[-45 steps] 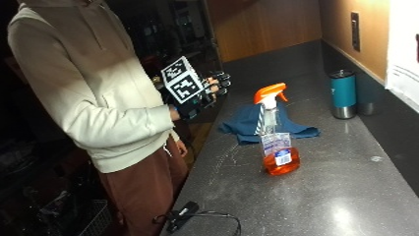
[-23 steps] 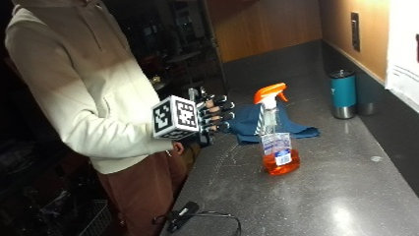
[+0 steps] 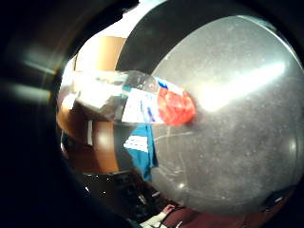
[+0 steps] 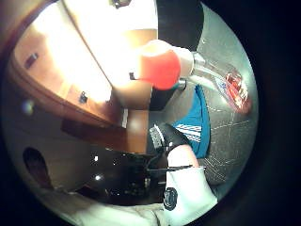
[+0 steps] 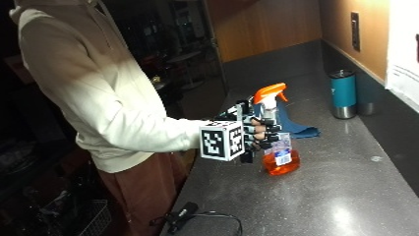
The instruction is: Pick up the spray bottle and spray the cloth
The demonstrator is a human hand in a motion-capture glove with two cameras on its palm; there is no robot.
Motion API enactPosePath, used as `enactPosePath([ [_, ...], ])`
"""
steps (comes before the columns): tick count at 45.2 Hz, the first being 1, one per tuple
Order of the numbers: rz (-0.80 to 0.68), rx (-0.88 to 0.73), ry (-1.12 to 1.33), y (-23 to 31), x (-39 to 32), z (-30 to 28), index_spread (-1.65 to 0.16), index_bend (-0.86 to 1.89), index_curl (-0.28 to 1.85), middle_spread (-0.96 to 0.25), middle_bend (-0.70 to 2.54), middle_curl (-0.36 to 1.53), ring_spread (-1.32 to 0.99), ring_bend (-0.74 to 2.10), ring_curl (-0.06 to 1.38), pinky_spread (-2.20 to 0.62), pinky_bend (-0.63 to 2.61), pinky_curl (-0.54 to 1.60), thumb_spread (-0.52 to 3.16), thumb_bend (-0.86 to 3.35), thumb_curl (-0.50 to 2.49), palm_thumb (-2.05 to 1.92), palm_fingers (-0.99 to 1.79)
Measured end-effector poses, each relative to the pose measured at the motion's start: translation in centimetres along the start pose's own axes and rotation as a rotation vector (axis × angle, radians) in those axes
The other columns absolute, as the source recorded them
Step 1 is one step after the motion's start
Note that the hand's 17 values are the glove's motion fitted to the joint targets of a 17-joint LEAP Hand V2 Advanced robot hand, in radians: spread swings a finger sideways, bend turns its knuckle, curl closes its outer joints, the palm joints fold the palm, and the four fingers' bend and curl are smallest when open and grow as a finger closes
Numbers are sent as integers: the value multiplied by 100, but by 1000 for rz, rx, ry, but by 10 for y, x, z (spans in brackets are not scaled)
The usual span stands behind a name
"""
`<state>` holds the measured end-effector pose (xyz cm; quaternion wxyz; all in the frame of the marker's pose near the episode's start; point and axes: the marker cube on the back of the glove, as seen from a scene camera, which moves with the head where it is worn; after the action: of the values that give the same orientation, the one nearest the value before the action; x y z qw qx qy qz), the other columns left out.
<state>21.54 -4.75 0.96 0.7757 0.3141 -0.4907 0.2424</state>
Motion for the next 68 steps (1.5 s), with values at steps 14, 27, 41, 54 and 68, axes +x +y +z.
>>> enactPosePath([
  [14, 75, -30, -63, -34, -14, 35, -36, 13, 21, -9, 23, 33, -4, 39, 27, 15, 42, 35, 88, -3, 37, 71, 7],
  [27, 100, -13, -3, -55, -25, 54, -26, 41, 34, -10, 39, 38, -10, 47, 29, 8, 13, 25, 89, 1, 38, 80, 94],
  [41, -48, -456, 362, -71, -66, 109, -18, 39, 44, -13, 54, 47, -16, 57, 40, -7, 22, 29, 50, -1, 56, 98, 134],
  [54, -143, -911, 932, -45, -129, 180, -16, 42, 49, -14, 55, 48, -17, 59, 42, -13, 27, 33, 29, -3, 64, 96, 137],
  [68, -53, -968, 1317, -3, -143, 217, -16, 43, 51, -15, 56, 49, -18, 61, 44, -16, 28, 35, 21, -3, 69, 94, 137],
])
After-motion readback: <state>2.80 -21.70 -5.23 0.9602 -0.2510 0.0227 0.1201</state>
